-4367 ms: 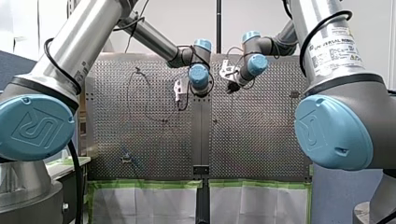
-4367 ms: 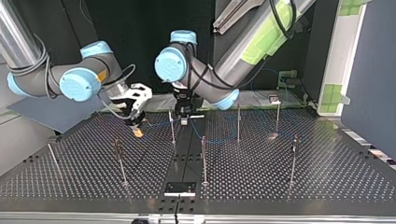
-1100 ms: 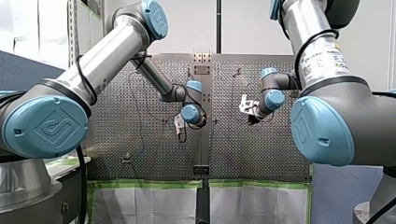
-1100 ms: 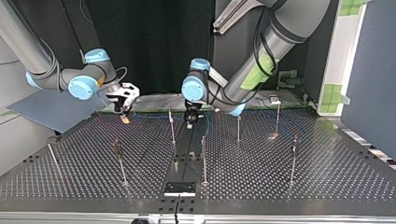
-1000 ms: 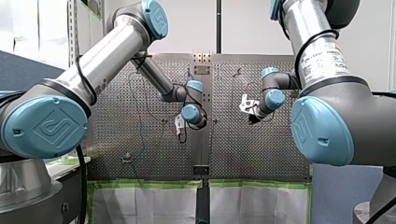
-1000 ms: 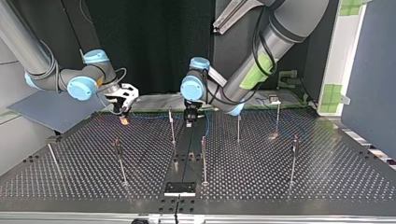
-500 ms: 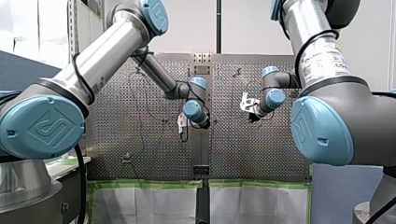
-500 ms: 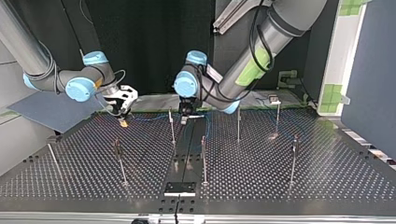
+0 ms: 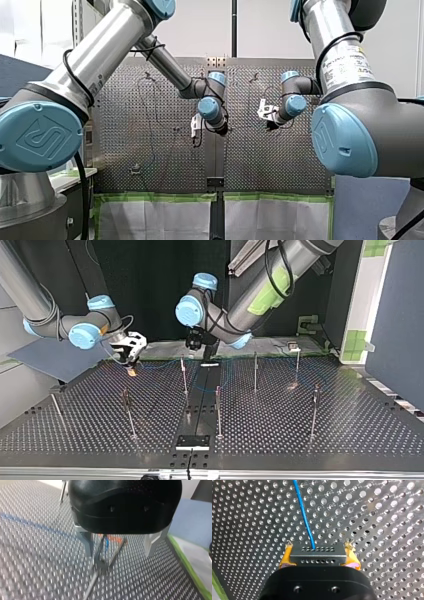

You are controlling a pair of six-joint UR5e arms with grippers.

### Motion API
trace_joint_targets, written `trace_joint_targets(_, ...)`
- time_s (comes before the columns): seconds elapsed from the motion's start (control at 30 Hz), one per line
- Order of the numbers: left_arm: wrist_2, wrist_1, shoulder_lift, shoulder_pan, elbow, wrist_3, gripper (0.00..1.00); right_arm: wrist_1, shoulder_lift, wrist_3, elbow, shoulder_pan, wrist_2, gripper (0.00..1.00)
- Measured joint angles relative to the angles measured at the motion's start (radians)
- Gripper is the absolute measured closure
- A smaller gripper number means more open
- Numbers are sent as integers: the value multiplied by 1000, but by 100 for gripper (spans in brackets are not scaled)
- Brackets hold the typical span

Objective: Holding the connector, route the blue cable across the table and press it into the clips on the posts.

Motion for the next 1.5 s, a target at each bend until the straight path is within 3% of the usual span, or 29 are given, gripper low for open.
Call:
trace_joint_targets(0.33, -13, 15, 42, -94, -13, -21, 0, 7, -2, 0, -8, -12, -4, 100)
trace_joint_targets(0.67, -95, 90, 31, -173, 14, -60, 0, 57, -10, -1, -9, -19, -6, 100)
trace_joint_targets(1.03, -195, 16, -60, -196, 111, -70, 0, 70, -75, 31, -4, -40, -7, 100)
trace_joint_targets(1.27, -251, -36, -124, -203, 174, -89, 0, 69, -79, 31, 7, -43, -7, 100)
trace_joint_targets(1.5, -258, -33, -182, -204, 232, -104, 0, 69, -78, 28, 9, -39, -8, 100)
